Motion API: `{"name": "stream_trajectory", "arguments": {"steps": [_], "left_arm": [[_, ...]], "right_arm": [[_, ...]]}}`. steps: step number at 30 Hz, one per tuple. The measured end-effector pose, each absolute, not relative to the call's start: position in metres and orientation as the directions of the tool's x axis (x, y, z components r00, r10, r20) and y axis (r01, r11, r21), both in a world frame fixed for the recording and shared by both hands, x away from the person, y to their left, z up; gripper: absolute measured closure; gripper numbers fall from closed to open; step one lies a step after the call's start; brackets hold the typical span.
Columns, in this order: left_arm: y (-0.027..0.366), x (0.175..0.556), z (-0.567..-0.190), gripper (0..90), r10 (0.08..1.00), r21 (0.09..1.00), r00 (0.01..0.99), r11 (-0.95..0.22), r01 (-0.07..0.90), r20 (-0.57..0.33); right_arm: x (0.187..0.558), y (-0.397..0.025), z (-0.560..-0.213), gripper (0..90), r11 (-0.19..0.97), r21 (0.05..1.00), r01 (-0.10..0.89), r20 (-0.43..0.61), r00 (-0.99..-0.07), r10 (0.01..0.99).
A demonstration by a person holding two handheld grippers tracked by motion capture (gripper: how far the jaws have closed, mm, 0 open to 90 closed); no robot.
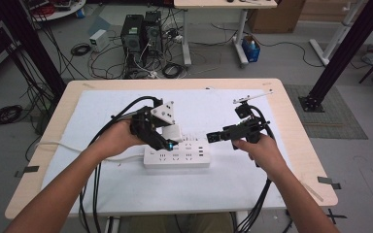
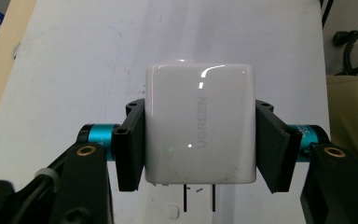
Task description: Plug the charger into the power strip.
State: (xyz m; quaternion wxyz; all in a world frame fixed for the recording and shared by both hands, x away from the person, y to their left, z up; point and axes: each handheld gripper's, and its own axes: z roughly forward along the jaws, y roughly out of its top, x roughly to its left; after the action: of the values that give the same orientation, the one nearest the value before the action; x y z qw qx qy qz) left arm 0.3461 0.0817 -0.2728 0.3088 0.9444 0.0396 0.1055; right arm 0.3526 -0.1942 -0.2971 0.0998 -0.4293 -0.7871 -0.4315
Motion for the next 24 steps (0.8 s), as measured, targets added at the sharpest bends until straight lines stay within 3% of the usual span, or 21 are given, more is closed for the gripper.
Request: {"name": "stream_trajectory", "arguments": {"steps": [9, 24], "left_arm": [[0.071, 0.346, -0.276, 42.5, 0.119, 0.596, 0.976, -0.803, -0.013, 0.181], [0.054, 0.345, -0.275, 42.6, 0.092, 0.608, 0.976, -0.793, -0.047, 0.195]], "right_arm": [[0.356, -0.182, -0.307, 2.1, 0.201, 0.557, 0.806, 0.642, -0.572, 0.510], [0.364, -0.163, -0.314, 4.5, 0.163, 0.518, 0.840, 0.729, -0.533, 0.429]]}}
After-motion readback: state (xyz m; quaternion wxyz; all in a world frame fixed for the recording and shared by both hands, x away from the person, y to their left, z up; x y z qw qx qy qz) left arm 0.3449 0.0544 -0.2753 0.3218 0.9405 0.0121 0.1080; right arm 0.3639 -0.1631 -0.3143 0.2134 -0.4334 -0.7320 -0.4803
